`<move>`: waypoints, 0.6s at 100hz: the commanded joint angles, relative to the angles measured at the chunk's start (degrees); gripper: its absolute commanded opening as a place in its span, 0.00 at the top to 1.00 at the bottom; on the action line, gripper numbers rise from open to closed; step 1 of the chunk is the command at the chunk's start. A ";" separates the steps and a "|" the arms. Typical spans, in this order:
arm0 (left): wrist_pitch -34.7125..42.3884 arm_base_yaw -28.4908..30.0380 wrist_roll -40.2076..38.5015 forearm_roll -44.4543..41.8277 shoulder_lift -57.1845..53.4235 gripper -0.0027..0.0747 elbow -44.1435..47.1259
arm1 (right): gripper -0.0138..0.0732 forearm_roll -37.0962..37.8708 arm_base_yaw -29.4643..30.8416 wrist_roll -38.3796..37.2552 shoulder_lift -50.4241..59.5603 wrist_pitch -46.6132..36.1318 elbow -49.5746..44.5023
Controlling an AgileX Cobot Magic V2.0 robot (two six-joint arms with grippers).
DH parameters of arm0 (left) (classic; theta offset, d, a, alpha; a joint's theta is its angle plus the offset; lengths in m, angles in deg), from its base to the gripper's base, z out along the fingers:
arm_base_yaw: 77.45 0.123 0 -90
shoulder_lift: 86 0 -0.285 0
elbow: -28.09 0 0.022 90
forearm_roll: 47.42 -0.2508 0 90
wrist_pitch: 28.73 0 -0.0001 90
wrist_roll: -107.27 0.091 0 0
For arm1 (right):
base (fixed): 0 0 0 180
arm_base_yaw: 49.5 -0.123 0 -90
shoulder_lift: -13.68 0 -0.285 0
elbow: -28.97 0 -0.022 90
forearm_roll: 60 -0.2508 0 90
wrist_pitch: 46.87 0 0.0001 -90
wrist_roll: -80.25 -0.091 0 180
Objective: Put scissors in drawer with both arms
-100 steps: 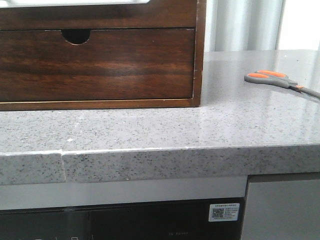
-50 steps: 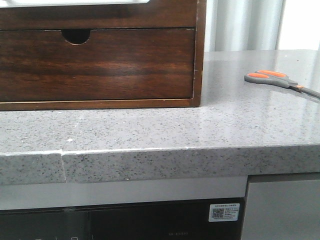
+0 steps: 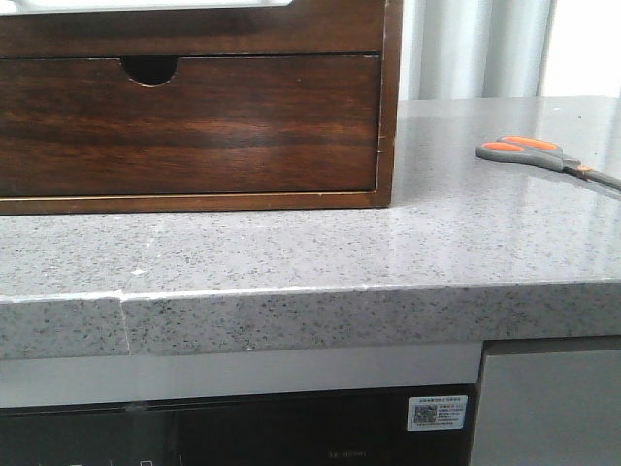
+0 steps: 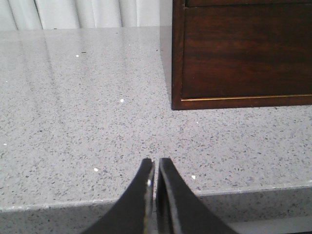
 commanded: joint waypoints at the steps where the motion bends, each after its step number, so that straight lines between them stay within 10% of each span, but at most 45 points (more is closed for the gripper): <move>1: 6.25 0.23 -0.42 -0.06 -1.98 0.99 1.31 | 0.92 0.16 0.35 0.26 1.57 -9.53 -1.80; 60: 4.15 0.23 -0.42 -0.50 4.35 0.99 -12.93 | 0.92 -0.17 0.14 0.26 -7.16 0.69 11.07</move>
